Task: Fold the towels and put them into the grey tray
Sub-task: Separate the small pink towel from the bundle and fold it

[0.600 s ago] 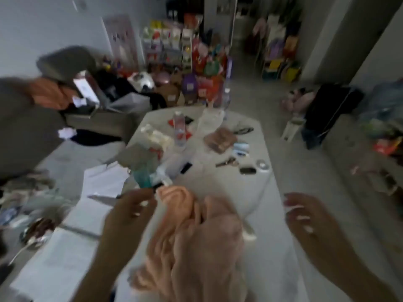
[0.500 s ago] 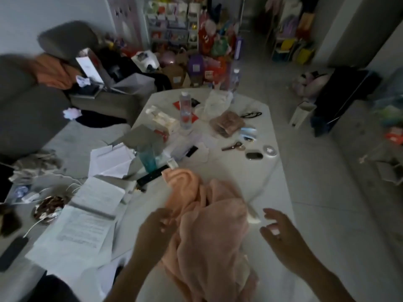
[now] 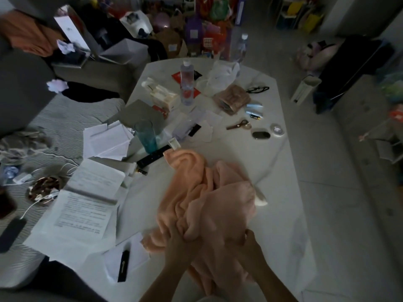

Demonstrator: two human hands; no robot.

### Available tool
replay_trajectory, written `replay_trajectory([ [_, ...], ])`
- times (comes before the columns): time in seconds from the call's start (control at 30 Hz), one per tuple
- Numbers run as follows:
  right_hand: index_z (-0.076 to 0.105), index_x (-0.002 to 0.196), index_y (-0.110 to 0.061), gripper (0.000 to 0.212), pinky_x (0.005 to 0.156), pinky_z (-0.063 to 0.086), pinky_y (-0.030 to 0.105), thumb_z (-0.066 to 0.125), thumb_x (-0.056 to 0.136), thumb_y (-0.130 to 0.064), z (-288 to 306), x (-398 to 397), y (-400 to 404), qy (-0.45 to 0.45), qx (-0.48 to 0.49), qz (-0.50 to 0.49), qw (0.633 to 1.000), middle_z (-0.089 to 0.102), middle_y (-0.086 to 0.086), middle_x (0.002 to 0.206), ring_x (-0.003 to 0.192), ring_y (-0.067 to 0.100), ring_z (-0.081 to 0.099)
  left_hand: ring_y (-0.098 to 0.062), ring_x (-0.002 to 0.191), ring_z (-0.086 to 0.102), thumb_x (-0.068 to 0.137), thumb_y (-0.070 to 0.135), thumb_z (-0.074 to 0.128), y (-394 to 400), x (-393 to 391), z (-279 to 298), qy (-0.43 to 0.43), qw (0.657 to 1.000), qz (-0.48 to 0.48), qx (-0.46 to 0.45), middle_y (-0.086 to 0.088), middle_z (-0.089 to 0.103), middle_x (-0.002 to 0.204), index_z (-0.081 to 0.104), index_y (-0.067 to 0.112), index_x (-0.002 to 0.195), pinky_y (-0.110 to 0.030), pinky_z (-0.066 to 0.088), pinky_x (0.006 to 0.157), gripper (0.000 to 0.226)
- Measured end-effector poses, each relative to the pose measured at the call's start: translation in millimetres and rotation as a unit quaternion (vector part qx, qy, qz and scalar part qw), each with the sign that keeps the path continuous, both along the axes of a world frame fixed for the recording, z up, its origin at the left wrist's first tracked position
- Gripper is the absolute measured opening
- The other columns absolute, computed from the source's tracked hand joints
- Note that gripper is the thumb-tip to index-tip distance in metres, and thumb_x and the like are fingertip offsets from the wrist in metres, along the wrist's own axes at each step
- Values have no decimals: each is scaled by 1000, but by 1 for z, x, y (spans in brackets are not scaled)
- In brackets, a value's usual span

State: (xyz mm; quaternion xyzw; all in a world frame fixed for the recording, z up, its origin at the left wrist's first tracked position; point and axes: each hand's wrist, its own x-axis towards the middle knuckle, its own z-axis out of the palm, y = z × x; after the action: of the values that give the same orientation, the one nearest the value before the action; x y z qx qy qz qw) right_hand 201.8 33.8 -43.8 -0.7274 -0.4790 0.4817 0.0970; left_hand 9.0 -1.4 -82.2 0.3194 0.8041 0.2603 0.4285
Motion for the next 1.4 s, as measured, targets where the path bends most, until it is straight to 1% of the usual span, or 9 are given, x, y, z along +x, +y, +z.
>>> replay_trajectory([
  [0.23,40,145,-11,67,100,44,39,67,87,-31,10,-22,52,-63,54,-40,996,58,18,134,121,37,55,-35,112,56,67,31,80,61,-10,5,-141,988,55,36,-8,53,122,44,14,127,-46,52,90,71],
  [0.43,51,132,-28,42,89,54,37,53,91,-16,27,1,84,-58,212,-85,972,60,0,122,102,17,60,-24,95,56,90,35,65,103,-25,12,6,993,-72,90,-6,60,106,63,16,106,-27,36,72,25],
  [0.6,51,125,-23,44,70,50,30,69,87,-34,0,17,52,-10,37,-173,984,65,-1,104,90,19,63,-32,88,59,92,29,65,77,-32,15,73,974,-198,79,-13,58,84,53,16,72,-29,30,68,26],
  [0.8,67,70,-27,16,69,54,37,63,85,-24,1,12,36,3,78,-127,989,68,-3,68,69,19,64,-30,110,59,95,39,58,68,-34,43,142,976,-153,68,-8,64,116,69,15,112,-36,45,91,31],
  [0.97,65,97,-26,8,80,54,36,67,89,-26,5,12,30,31,57,-135,989,70,-2,96,93,22,67,-23,143,32,95,32,57,109,-17,67,82,958,-250,110,-1,37,155,30,23,152,-43,26,119,63],
  [1.07,51,129,-13,50,82,49,35,72,86,-27,-11,15,18,25,-15,-170,985,61,8,112,101,28,62,-15,97,62,90,23,59,113,-8,71,48,962,-252,91,8,62,110,42,24,144,-34,53,90,56],
  [1.13,48,136,-12,58,80,47,34,72,85,-28,-20,18,12,52,-58,-215,974,60,10,111,99,29,61,-12,77,60,90,28,58,103,-6,70,88,946,-308,51,11,56,85,56,19,123,-24,49,63,35],
  [1.23,61,121,-11,38,76,50,33,71,86,-25,-27,21,10,114,-68,-234,963,67,7,101,90,23,65,-20,88,66,91,33,58,77,-5,63,68,941,-329,25,1,65,95,58,24,113,-27,47,69,23],
  [1.4,71,81,-15,7,67,54,28,66,86,-17,-13,37,27,110,32,-184,976,72,0,76,74,16,67,-1,57,52,84,30,61,21,4,53,12,960,-279,18,9,60,67,58,28,76,-16,39,53,9],
])
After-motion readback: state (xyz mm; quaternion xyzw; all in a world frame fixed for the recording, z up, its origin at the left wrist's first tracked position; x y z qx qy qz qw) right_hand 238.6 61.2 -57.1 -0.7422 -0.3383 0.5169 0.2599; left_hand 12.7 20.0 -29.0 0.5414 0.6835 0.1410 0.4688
